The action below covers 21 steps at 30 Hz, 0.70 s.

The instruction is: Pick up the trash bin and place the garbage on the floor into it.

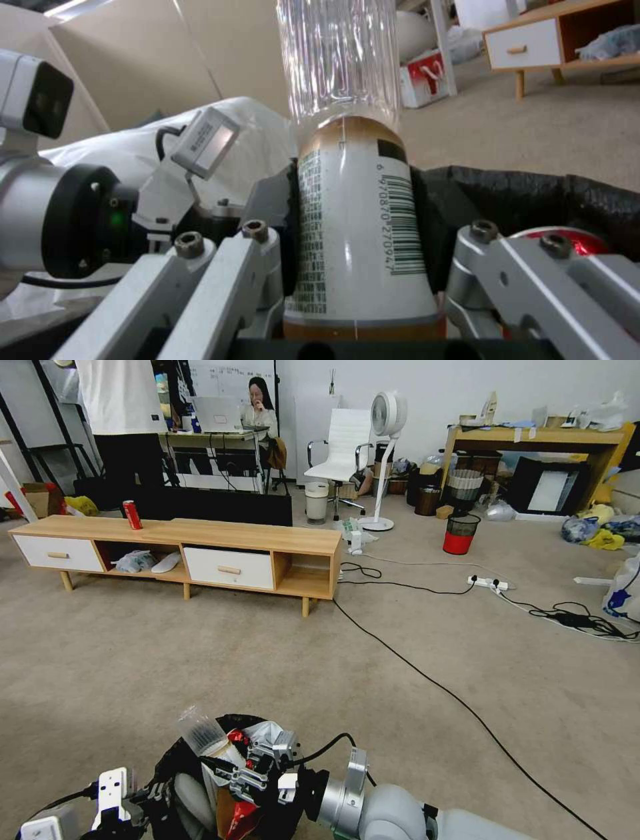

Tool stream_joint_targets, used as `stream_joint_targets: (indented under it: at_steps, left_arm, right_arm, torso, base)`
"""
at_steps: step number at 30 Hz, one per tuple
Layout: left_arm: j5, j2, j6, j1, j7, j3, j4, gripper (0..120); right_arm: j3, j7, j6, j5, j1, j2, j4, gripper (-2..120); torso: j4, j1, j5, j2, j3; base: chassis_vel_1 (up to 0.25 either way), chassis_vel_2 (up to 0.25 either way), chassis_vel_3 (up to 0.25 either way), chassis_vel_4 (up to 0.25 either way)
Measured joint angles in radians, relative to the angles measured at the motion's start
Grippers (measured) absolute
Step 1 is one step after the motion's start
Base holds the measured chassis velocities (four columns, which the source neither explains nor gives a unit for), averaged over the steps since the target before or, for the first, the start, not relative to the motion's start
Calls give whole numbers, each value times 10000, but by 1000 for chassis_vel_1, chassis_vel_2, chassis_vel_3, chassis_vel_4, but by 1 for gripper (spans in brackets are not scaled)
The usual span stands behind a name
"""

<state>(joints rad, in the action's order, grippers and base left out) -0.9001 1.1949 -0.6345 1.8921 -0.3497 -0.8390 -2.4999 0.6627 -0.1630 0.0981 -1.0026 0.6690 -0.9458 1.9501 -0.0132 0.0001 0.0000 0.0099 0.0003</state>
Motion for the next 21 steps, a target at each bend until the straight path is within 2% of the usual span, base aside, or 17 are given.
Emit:
stream_joint_targets:
  at_steps: [10, 11, 12, 14, 15, 21]
  left_arm:
    - [-28, 10, -6, 26, -11, 24, 0, 4]
    - [-32, 10, -9, 26, -13, 26, 0, 4]
    - [-32, 10, -9, 26, -13, 26, 0, 4]
    - [-38, 10, -13, 29, -16, 28, 0, 4]
    - [-38, 10, -13, 29, -16, 28, 0, 4]
    - [-42, 9, -19, 37, -22, 31, 0, 4]
  right_arm:
    - [20, 5, 19, 102, 37, -10, -134, 33]
    - [20, 15, 24, 114, 48, -10, -134, 40]
    - [20, 15, 24, 114, 48, -10, -134, 40]
    - [20, 47, 30, 145, 79, -5, -137, 50]
    - [20, 47, 30, 145, 79, -5, -137, 50]
    - [13, 113, 45, 178, 137, 7, -137, 76]
  torso:
    - [0, 0, 0, 0, 0]
    - [0, 0, 0, 0, 0]
    - [0, 0, 0, 0, 0]
    - [0, 0, 0, -1, 0]
    - [0, 0, 0, -1, 0]
    - [0, 0, 0, 0, 0]
  base:
    - [0, 0, 0, 0]
    - [0, 0, 0, 0]
    - [0, 0, 0, 0]
    - [0, 0, 0, 0]
    - [0, 0, 0, 0]
    - [0, 0, 0, 0]
